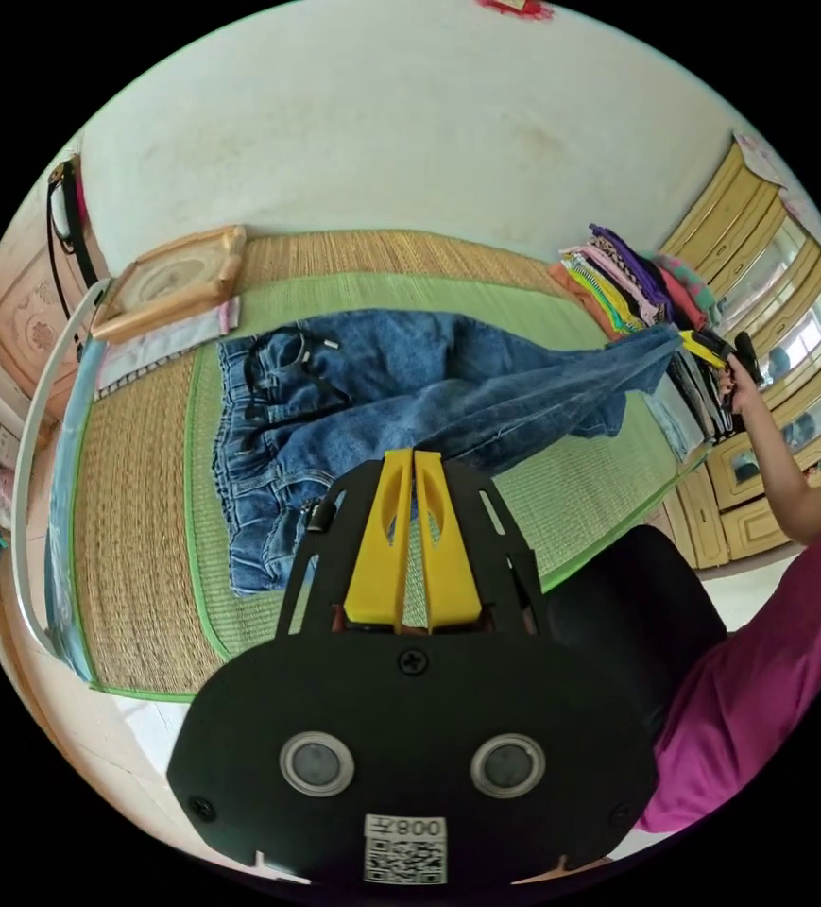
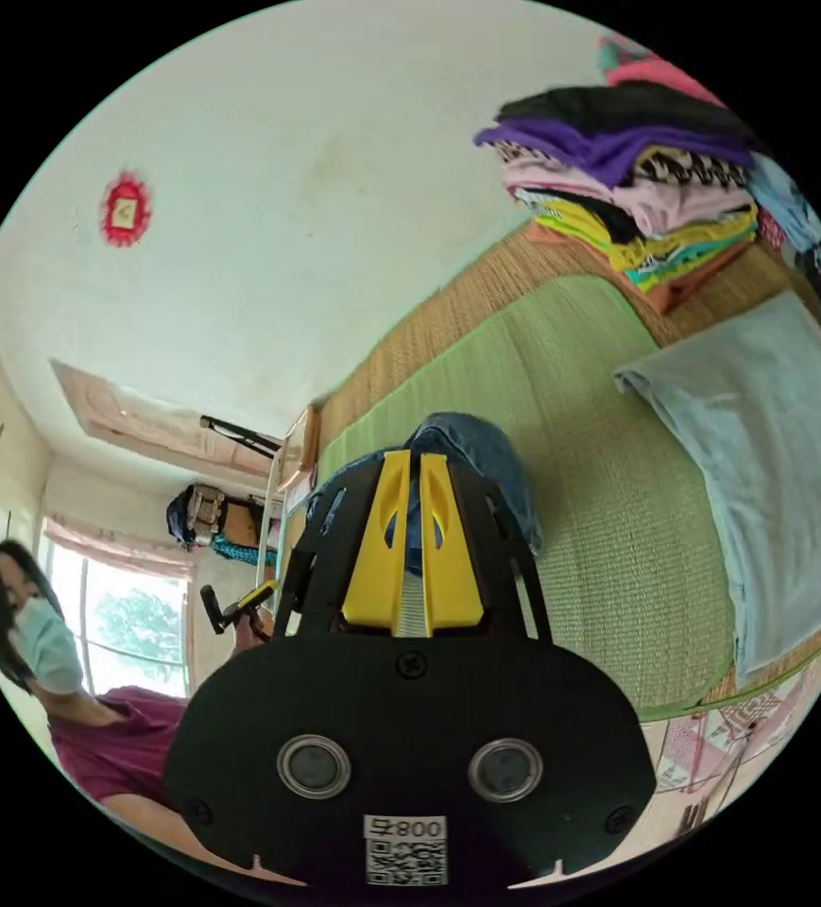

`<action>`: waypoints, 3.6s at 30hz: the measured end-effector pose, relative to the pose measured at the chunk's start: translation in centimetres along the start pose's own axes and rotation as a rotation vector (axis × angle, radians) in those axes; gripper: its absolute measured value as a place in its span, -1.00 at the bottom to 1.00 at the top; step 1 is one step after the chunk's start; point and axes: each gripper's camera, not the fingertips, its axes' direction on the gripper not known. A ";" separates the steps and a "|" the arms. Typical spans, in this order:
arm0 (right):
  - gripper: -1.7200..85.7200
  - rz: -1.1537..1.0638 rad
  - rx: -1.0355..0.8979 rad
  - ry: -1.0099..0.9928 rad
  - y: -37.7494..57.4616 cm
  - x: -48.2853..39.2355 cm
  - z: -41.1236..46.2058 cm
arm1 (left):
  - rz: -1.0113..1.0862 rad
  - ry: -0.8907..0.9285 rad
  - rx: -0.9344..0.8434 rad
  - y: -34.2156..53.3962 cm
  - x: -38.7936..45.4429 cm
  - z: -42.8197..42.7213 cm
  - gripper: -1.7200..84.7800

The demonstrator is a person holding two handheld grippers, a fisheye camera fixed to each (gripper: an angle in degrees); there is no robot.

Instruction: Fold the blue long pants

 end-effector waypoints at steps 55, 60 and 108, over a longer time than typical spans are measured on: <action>-0.71 0.023 -0.218 -0.003 18.3 4.5 21.9 | 0.767 0.430 -0.294 -59.4 41.7 15.4 -0.90; -0.68 0.099 -0.074 -0.319 20.3 8.1 19.8 | 0.628 0.702 -0.127 -61.8 34.3 7.6 -0.91; -0.82 -0.005 0.020 0.122 15.8 13.0 0.1 | 0.565 0.769 -0.337 -73.2 56.1 8.9 -0.79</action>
